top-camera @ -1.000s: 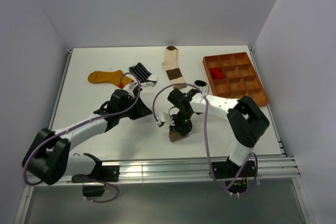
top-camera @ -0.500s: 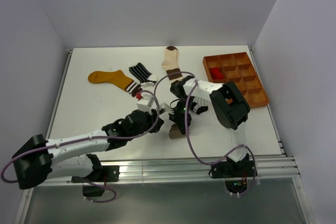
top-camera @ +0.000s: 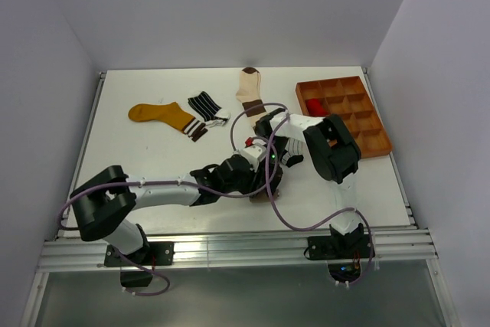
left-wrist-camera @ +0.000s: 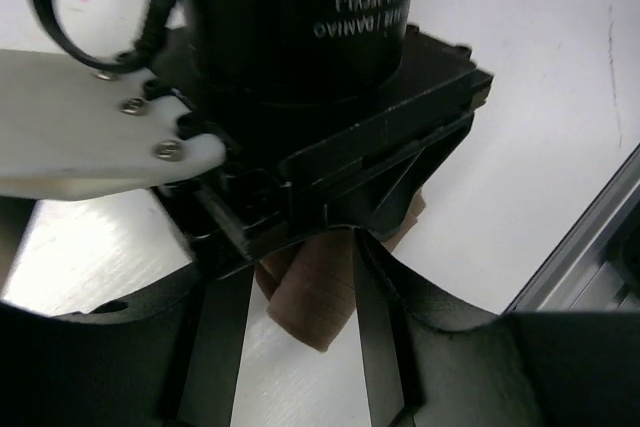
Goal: Roll the socks
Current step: Roll the sock at the center of the board.
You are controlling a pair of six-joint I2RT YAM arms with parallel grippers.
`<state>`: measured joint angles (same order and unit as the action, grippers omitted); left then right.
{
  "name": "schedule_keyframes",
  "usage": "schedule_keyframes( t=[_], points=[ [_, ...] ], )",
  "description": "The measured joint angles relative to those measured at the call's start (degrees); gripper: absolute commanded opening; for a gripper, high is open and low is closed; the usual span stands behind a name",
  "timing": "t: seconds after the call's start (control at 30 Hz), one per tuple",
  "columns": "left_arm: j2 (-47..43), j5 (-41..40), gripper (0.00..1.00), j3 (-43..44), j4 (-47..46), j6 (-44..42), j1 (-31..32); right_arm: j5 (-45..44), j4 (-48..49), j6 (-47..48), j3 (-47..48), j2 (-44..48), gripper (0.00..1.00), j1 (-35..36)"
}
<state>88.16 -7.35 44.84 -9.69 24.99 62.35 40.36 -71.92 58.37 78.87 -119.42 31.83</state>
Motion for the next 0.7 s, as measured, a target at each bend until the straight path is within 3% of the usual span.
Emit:
schedule_keyframes(
  t=[0.43,0.63,0.7],
  points=[
    [4.72,10.8,0.5,0.39,-2.99,-0.72,-1.68,1.03,-2.71,-0.17,1.68,-2.58,0.15,-1.14],
    [7.34,13.44,0.43,-0.39,-4.98,0.87,-2.58,1.36,-2.97,-0.9,1.79,-2.89,0.16,-1.64],
    [7.41,13.81,0.36,-0.66,-5.62,1.7,-2.84,1.33,-2.95,-1.03,1.79,-2.89,0.17,-1.64]
  ],
)
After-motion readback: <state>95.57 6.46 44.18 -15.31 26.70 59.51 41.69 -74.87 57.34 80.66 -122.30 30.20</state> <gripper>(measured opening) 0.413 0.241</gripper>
